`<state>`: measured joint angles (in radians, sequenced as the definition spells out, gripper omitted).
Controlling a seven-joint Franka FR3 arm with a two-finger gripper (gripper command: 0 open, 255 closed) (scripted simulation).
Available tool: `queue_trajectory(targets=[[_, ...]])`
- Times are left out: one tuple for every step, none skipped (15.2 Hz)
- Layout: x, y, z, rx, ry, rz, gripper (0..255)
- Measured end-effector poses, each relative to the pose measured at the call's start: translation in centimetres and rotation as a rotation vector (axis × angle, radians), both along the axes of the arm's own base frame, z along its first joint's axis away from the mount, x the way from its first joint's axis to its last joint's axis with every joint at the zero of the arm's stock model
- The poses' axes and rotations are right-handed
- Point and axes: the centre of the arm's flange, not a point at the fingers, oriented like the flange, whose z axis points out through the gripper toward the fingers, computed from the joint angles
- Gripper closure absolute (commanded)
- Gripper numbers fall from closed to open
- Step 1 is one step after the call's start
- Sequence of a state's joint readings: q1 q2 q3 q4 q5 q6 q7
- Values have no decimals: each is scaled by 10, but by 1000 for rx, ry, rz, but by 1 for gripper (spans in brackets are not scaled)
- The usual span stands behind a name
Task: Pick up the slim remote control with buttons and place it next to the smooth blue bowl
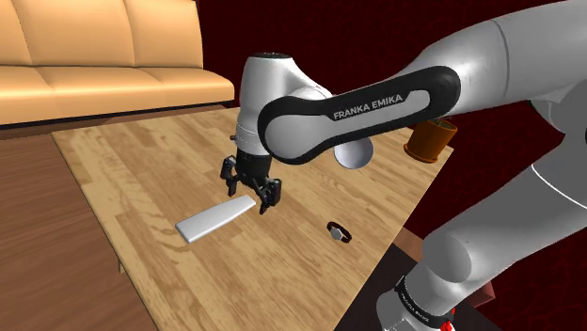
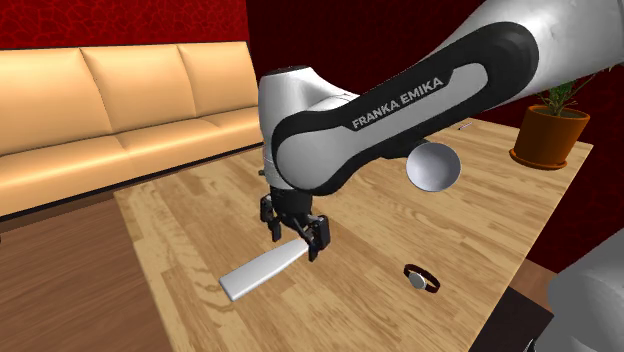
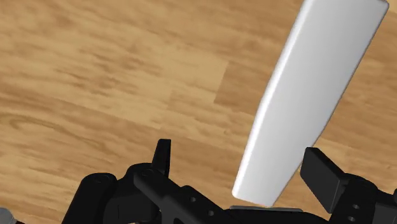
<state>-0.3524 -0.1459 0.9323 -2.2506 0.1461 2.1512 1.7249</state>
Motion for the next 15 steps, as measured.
queue_trajectory(targets=[[10, 6, -4, 1, 1, -43, 0], [19, 13, -11, 3, 2, -84, 0], [28, 19, -17, 3, 3, -127, 0], [40, 23, -22, 6, 4, -171, 0], [47, 27, -27, 6, 3, -208, 0], [53, 30, -33, 6, 2, -228, 0], [55, 30, -38, 5, 2, -238, 0], [56, 30, -43, 5, 1, -243, 0], [56, 30, -49, 4, 1, -246, 0], [56, 29, -54, 4, 1, -247, 0], [56, 30, -59, 4, 1, -248, 0], [56, 31, -64, 4, 1, -248, 0], [56, 31, -68, 4, 1, -248, 0], [56, 31, -71, 4, 1, -249, 0], [56, 30, -72, 4, 1, -249, 0]])
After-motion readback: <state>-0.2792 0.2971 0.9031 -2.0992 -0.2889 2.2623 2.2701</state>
